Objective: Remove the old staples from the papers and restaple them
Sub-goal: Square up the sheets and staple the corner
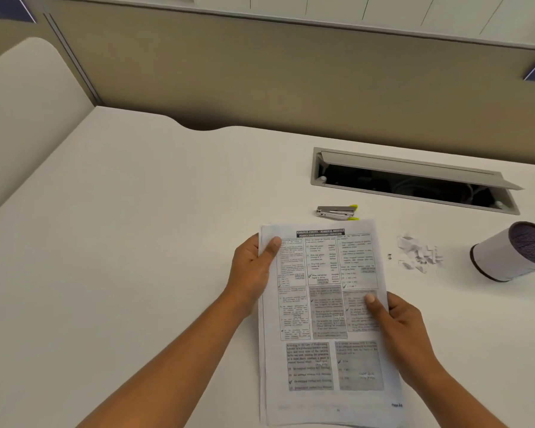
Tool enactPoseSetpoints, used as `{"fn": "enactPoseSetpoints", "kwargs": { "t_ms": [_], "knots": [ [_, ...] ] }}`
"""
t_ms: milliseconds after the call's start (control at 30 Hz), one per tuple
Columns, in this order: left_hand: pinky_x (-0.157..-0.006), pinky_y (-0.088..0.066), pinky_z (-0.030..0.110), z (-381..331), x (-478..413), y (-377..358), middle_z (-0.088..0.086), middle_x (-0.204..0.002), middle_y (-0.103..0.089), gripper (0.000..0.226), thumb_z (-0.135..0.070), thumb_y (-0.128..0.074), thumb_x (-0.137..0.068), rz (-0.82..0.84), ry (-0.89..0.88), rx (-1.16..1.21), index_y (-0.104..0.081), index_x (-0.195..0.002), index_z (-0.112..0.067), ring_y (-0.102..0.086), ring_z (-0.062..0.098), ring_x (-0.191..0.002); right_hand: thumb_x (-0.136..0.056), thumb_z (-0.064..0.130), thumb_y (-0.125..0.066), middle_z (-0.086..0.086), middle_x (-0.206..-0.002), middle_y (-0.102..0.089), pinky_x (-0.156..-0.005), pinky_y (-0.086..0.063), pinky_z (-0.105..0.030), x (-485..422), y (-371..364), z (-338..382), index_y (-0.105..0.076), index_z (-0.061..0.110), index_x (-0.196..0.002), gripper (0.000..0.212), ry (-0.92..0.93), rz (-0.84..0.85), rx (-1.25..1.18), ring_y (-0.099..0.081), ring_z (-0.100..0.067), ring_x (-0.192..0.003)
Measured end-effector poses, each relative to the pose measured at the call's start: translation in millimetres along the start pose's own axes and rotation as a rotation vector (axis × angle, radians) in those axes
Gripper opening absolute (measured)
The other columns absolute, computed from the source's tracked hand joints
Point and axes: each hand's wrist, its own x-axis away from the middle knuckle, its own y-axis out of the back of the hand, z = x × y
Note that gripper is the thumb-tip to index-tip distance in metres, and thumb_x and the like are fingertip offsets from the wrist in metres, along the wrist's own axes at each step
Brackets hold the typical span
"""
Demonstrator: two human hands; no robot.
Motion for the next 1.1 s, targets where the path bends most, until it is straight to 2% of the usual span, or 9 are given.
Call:
{"fn": "enactPoseSetpoints", "kwargs": {
  "t_ms": [233,333,467,600,667,767,800,933,1100],
  "knots": [
    [-0.077,-0.061,0.038,19.2,-13.2,6.0,0.007,-0.095,-0.079,0.014,-0.017,-0.060,-0.096,-0.086,0.012,0.059,-0.072,-0.099,-0.011,-0.075,0.027,-0.092,-0.096,0.026,-0.056,-0.008,-0.089,-0.079,-0.074,-0.061,-0.042,-3.5,-2.6,-7.9,-0.073,0.007,-0.096,0.026,-0.055,0.014,0.019,-0.076,-0.029,-0.081],
    [-0.080,-0.060,0.034,25.0,-19.1,9.5,0.008,-0.096,-0.077,0.011,-0.008,-0.066,-0.091,-0.180,-0.013,0.096,-0.072,-0.100,-0.012,-0.074,0.022,-0.090,-0.097,0.026,-0.056,-0.009,-0.092,-0.079,-0.075,-0.060,-0.042,-4.3,-2.9,-10.2,-0.073,0.007,-0.101,0.026,-0.070,-0.010,-0.017,-0.076,-0.030,-0.083],
    [-0.088,-0.059,0.045,32.0,-24.3,15.9,0.014,-0.095,-0.076,0.012,-0.006,-0.074,-0.084,-0.270,-0.006,0.061,-0.073,-0.095,-0.011,-0.072,0.025,-0.089,-0.094,0.024,-0.060,-0.010,-0.095,-0.078,-0.081,-0.059,-0.047,-4.3,-3.0,-13.2,-0.073,0.007,-0.103,0.024,-0.122,0.027,-0.024,-0.076,-0.029,-0.085],
    [-0.085,-0.059,0.048,33.8,-25.7,16.7,0.005,-0.080,-0.076,0.017,-0.010,-0.080,-0.078,-0.243,0.020,-0.010,-0.074,-0.094,-0.012,-0.074,0.026,-0.085,-0.089,0.023,-0.065,-0.010,-0.093,-0.079,-0.082,-0.059,-0.053,-5.6,-3.8,-14.3,-0.074,0.006,-0.100,0.023,-0.134,0.072,0.030,-0.076,-0.030,-0.084],
    [-0.083,-0.060,0.043,33.7,-26.2,14.8,0.002,-0.077,-0.075,0.022,-0.011,-0.084,-0.073,-0.236,0.014,-0.040,-0.074,-0.092,-0.014,-0.074,0.021,-0.081,-0.088,0.027,-0.066,-0.010,-0.091,-0.079,-0.081,-0.059,-0.054,-7.5,-4.3,-14.7,-0.074,0.005,-0.097,0.025,-0.127,0.063,0.062,-0.076,-0.031,-0.083],
    [-0.074,-0.060,0.025,33.7,-27.2,12.2,-0.003,-0.075,-0.070,0.031,-0.015,-0.088,-0.068,-0.239,-0.007,-0.125,-0.073,-0.094,-0.017,-0.070,0.009,-0.073,-0.086,0.030,-0.068,-0.012,-0.090,-0.078,-0.081,-0.059,-0.056,-9.9,-4.2,-15.8,-0.073,0.002,-0.095,0.029,-0.113,0.056,0.076,-0.076,-0.033,-0.083],
    [-0.072,-0.060,0.024,34.4,-28.0,12.1,-0.002,-0.075,-0.070,0.030,-0.016,-0.088,-0.068,-0.241,-0.011,-0.154,-0.073,-0.094,-0.017,-0.071,0.010,-0.072,-0.086,0.030,-0.069,-0.014,-0.090,-0.078,-0.081,-0.058,-0.057,-10.6,-4.0,-16.2,-0.072,0.000,-0.094,0.032,-0.111,0.060,0.084,-0.075,-0.034,-0.083],
    [-0.079,-0.062,0.041,38.3,-30.6,14.0,0.006,-0.084,-0.076,0.014,-0.019,-0.080,-0.079,-0.272,-0.005,-0.201,-0.075,-0.092,-0.018,-0.074,0.024,-0.083,-0.086,0.026,-0.067,-0.009,-0.092,-0.079,-0.080,-0.060,-0.046,-12.5,-2.5,-14.0,-0.074,0.004,-0.096,0.026,-0.132,0.123,0.085,-0.076,-0.030,-0.086],
    [-0.083,-0.060,0.039,34.7,-30.1,15.7,0.002,-0.086,-0.075,0.005,-0.018,-0.075,-0.085,-0.297,0.015,-0.122,-0.074,-0.089,-0.019,-0.073,0.022,-0.087,-0.090,0.020,-0.064,-0.009,-0.097,-0.078,-0.083,-0.060,-0.043,-15.7,3.4,-12.4,-0.073,0.004,-0.103,0.022,-0.165,0.185,0.077,-0.075,-0.029,-0.091]
  ]
}}
